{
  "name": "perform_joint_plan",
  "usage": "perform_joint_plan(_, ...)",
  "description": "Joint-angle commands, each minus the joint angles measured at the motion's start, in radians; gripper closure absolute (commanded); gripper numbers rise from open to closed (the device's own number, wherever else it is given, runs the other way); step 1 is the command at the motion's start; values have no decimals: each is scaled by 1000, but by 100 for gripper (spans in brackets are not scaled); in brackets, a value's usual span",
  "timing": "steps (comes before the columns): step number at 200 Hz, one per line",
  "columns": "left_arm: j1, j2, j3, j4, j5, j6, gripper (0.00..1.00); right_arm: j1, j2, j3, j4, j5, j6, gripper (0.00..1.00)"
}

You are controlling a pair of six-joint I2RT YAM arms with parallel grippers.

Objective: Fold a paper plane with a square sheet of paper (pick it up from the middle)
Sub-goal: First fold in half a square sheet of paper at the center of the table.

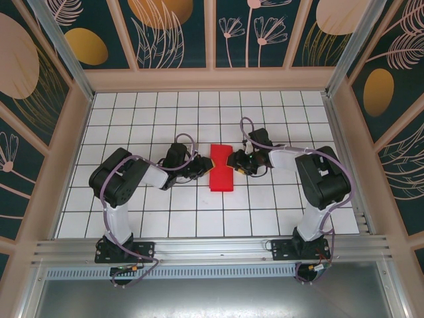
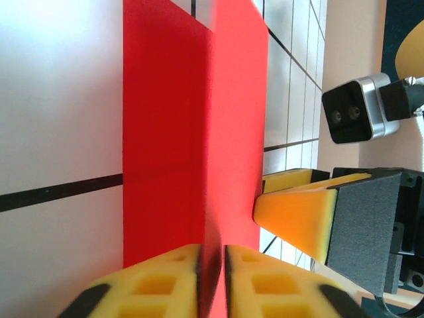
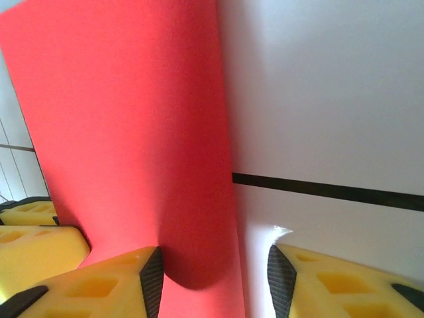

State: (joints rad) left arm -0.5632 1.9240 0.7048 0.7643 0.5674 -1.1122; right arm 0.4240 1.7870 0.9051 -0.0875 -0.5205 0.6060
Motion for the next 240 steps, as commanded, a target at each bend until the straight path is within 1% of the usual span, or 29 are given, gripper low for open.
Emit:
perform_joint_plan(1,-7,-13,28,-50,-13,30,72,7,65,13,-52,75,-33,55)
perform_joint_plan(14,-7,-42,38,-105,-34,57,64,7,79,11,-72,111,-41,57)
perform_joint_plan(28,-7,-84,57,-203,-90,107,57,7,91,6,-84,147,-45,58)
perform_joint_plan(54,-6,-163,92,-397,-245,178,49,4,126,7,-99,175,-54,58)
perform_joint_plan(66,-6,-193,101,-455,-306,197,45,4,143,14,-112,176,-63,59)
perform_joint_plan(76,-6,-204,99,-483,-353,208,41,5,161,19,-120,189,-74,59)
perform_joint_plan(80,-6,-235,96,-489,-371,213,40,5,167,23,-126,195,-78,59)
perform_joint_plan(89,-6,-255,90,-499,-407,219,36,4,180,34,-142,212,-88,59)
perform_joint_plan(108,-6,-274,95,-513,-463,240,26,4,200,40,-160,240,-84,59)
perform_joint_plan(124,-6,-282,105,-523,-487,266,15,6,220,48,-179,269,-80,59)
perform_joint_plan(129,-6,-283,107,-525,-492,274,10,6,227,53,-184,277,-78,59)
perform_joint_plan(135,-6,-283,108,-526,-497,284,3,6,237,58,-191,288,-76,59)
perform_joint_plan(137,-6,-283,109,-524,-498,287,2,6,242,58,-194,292,-75,59)
perform_joint_plan(147,-6,-276,110,-519,-488,310,1,7,257,64,-203,313,-70,59)
perform_joint_plan(167,-4,-258,114,-492,-431,349,1,13,281,74,-217,340,-59,59)
perform_joint_plan(216,-4,-231,125,-415,-309,379,1,25,331,99,-254,393,-44,59)
perform_joint_plan(238,-4,-216,147,-417,-259,358,8,36,351,100,-252,399,-33,58)
perform_joint_plan(240,-3,-193,152,-420,-255,354,9,37,354,101,-252,399,-33,58)
